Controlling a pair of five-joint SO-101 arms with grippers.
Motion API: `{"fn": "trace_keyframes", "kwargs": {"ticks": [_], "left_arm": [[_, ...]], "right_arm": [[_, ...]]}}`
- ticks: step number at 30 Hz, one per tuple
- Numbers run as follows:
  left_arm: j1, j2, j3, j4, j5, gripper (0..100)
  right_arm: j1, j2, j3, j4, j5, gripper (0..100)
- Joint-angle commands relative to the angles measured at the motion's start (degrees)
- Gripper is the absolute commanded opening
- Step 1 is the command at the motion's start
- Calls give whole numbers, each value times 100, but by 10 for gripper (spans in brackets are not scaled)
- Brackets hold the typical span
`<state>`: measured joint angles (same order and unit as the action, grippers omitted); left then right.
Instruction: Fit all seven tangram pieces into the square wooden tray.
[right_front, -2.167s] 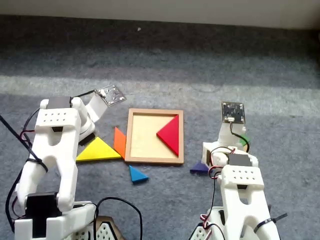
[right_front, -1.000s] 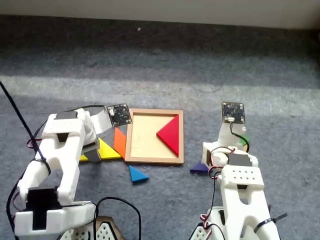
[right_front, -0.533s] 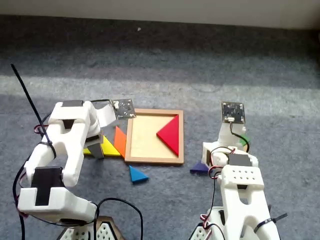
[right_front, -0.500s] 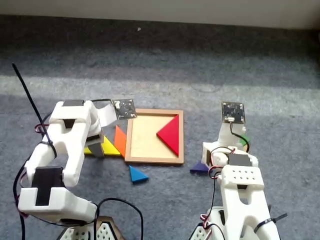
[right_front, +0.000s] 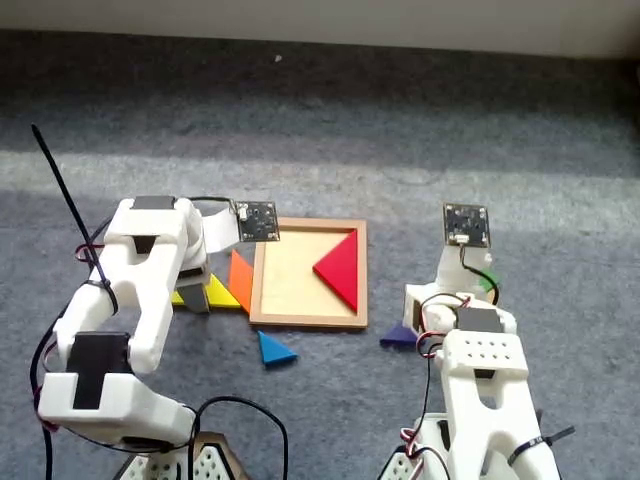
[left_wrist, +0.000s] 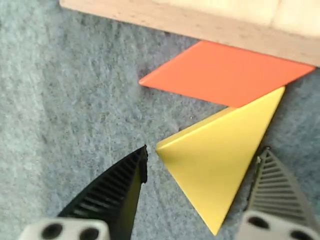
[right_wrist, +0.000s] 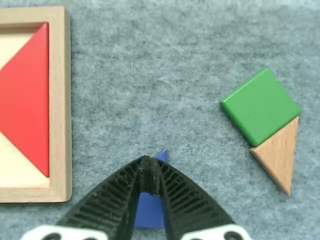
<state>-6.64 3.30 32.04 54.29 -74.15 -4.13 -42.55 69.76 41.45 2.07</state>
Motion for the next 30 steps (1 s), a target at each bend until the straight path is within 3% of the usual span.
{"fn": "trace_keyframes", "kwargs": {"ticks": [1, 7, 21, 30], "left_arm": [[163, -13, -242, 0, -536, 335], [163, 145, -154, 0, -897, 333], [-13, 488, -541, 44, -607, 330], [-101, 488, -549, 624, -607, 213]], "right_arm": [[31, -119, -31, -101, 88, 9], [31, -119, -31, -101, 88, 9], [31, -119, -31, -101, 88, 9], [31, -119, -31, -101, 88, 9]]}}
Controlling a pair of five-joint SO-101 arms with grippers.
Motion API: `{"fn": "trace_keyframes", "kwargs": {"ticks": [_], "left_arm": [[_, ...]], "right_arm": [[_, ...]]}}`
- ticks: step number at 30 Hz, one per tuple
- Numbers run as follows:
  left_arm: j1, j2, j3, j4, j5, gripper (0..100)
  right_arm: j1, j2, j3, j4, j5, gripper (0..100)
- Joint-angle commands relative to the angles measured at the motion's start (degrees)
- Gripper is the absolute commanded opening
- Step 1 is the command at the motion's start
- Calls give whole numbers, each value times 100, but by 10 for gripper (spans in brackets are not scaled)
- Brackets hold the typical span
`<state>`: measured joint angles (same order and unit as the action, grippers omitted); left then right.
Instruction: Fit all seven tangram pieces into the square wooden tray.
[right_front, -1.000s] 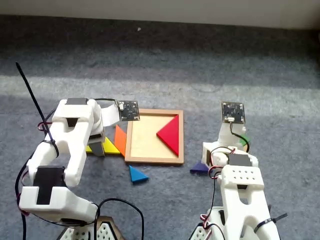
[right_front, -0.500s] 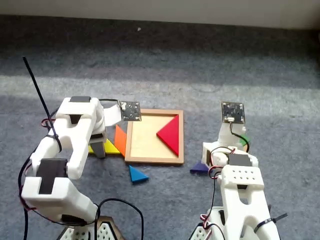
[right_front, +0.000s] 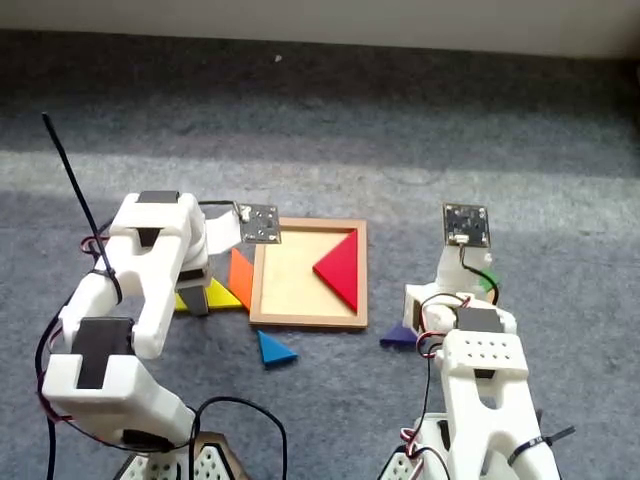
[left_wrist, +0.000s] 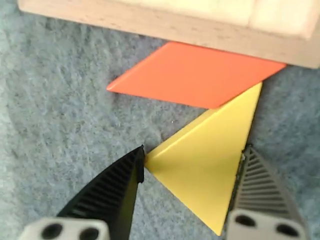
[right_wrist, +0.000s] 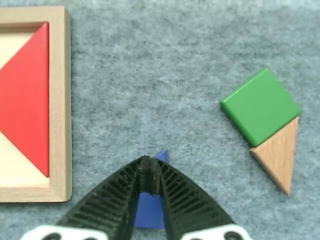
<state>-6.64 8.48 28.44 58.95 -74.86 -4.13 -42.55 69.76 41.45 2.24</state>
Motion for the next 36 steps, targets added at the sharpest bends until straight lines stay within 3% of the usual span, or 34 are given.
{"fn": "trace_keyframes", "kwargs": {"ticks": [1, 8, 20, 25, 29, 36], "left_arm": [[-101, -31, -189, 158, -536, 206], [-101, -295, -409, 677, -536, 143], [119, -1437, -374, 1503, -519, 140], [796, -1499, -418, 1310, 422, 140], [1086, -1499, -418, 1116, 624, 140], [611, -1833, -637, 1495, 607, 145]], "right_arm": [[31, -119, -31, -101, 70, 9], [31, -119, -31, -101, 70, 9], [48, -136, -31, -101, 70, 9], [57, -145, -31, -101, 70, 9], [57, -136, -31, -101, 70, 9], [57, -154, -31, -101, 70, 9]]}}
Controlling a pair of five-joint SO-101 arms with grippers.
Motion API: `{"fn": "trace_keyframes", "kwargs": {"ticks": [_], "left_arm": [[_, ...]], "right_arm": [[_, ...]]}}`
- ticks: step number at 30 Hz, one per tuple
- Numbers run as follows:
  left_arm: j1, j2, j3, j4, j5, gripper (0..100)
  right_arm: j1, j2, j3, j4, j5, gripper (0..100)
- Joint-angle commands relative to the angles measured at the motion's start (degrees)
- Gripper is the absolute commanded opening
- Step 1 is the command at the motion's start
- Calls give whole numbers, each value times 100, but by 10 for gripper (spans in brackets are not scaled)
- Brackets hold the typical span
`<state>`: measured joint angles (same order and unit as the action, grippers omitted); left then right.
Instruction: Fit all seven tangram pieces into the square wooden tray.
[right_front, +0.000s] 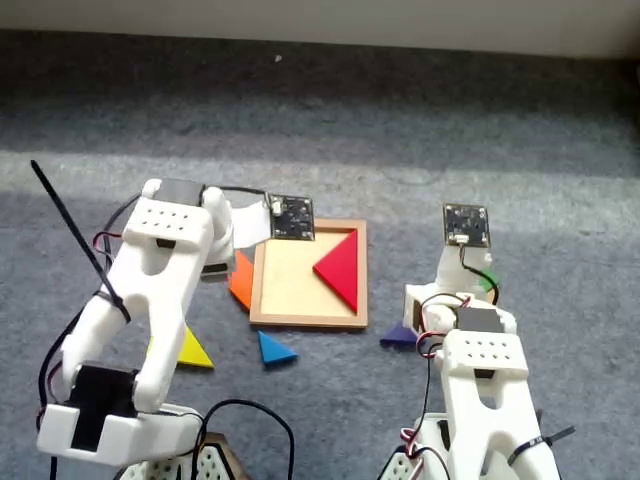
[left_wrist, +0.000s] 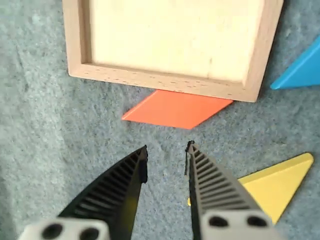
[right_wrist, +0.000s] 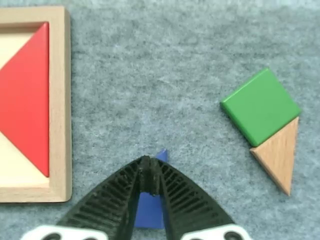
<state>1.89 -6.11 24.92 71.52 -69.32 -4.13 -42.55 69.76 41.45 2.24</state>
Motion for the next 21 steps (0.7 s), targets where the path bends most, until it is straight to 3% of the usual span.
{"fn": "trace_keyframes", "kwargs": {"ticks": [1, 7, 16, 21], "left_arm": [[-347, -462, -277, 334, 44, 151], [-1130, -796, -4, 695, 35, 340], [-2141, -277, 505, 686, -1090, 347], [-2246, 303, 514, 607, -1459, 348]], "right_arm": [[57, -154, -31, -101, 70, 9], [57, -154, -31, -101, 70, 9], [57, -136, -31, -101, 70, 9], [57, -136, -31, -101, 70, 9]]}}
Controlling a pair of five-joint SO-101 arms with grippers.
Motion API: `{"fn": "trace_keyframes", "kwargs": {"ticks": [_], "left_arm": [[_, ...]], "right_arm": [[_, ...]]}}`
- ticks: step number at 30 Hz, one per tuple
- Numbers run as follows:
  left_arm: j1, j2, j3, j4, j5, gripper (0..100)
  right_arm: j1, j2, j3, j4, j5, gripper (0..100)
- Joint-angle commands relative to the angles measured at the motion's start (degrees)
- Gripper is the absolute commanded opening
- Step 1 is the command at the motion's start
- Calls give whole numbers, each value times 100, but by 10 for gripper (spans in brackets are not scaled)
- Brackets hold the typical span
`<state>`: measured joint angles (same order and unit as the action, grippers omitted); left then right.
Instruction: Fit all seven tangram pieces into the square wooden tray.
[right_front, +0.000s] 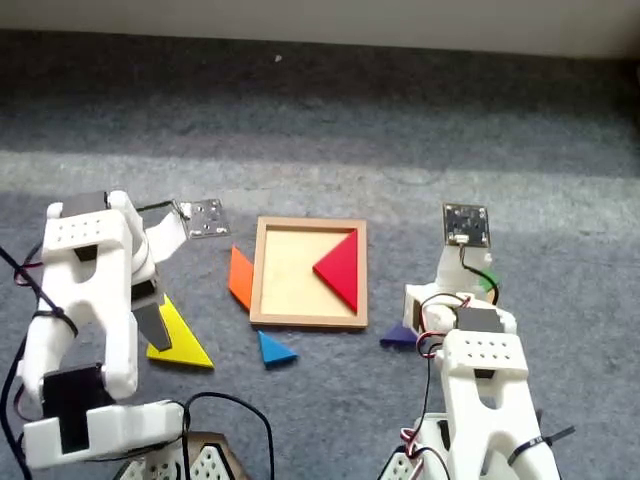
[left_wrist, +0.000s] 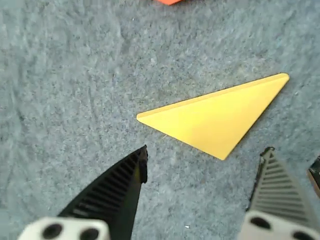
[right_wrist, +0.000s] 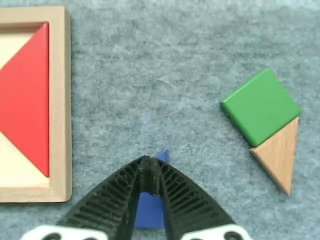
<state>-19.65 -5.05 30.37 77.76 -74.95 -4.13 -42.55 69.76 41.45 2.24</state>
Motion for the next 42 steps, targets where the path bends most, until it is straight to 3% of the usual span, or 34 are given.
{"fn": "trace_keyframes", "kwargs": {"ticks": [1, 5, 17, 23, 34, 42], "left_arm": [[-92, 347, -31, -176, -897, 348], [-101, 910, -31, -589, -897, 348], [66, 1200, -22, -589, -782, 302], [382, 1191, -75, -589, 202, 288], [1587, 1191, -84, -598, 2796, 285], [1657, 848, -84, -589, 3596, 284]], "right_arm": [[57, -136, -31, -101, 70, 9], [57, -127, -31, -101, 70, 9], [57, -127, -40, -101, 79, 9], [57, -119, -40, -101, 79, 9], [57, -119, -40, -101, 79, 9], [57, -136, -31, -101, 79, 9]]}}
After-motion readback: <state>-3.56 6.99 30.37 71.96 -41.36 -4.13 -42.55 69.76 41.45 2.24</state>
